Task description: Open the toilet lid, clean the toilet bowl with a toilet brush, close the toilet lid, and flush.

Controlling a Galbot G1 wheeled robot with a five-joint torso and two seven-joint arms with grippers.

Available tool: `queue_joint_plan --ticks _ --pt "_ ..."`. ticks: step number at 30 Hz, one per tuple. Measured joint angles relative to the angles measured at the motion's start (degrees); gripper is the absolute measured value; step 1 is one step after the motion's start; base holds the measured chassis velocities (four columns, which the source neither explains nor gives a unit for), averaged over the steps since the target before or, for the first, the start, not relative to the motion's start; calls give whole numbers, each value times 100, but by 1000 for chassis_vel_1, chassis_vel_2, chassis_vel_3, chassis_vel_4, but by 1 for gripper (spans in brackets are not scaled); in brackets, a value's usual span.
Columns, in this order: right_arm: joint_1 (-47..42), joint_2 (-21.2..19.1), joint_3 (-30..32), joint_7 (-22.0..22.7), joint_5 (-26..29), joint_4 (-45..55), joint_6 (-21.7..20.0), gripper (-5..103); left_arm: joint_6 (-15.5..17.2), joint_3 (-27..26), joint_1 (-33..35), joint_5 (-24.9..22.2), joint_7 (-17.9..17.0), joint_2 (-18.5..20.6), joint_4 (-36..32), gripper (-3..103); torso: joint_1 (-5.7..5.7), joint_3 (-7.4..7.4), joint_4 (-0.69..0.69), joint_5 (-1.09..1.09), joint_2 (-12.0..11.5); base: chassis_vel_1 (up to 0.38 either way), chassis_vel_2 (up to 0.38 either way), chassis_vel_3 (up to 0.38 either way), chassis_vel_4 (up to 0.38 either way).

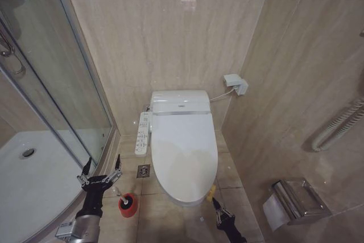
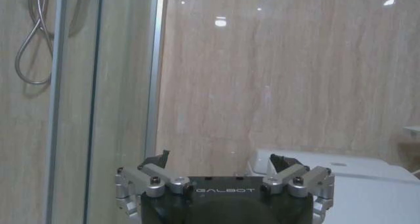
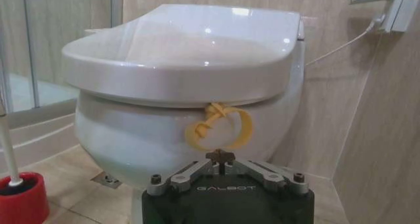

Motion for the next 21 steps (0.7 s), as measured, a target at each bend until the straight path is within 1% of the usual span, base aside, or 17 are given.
queue_joint_plan --ticks 8,14,21 --pt "-274 -49 62 -6 -23 325 25 1 -9 19 -38 -9 1 17 44 100 0 0 0 0 0 0 0 0 0" --pt "-594 -73 161 -6 -43 771 48 1 -14 21 -85 -38 -1 40 80 100 0 0 0 -1 0 0 0 0 0" --pt "-645 -46 195 -10 -83 775 63 1 -19 75 -130 -44 -3 43 115 100 0 0 0 0 0 0 0 0 0"
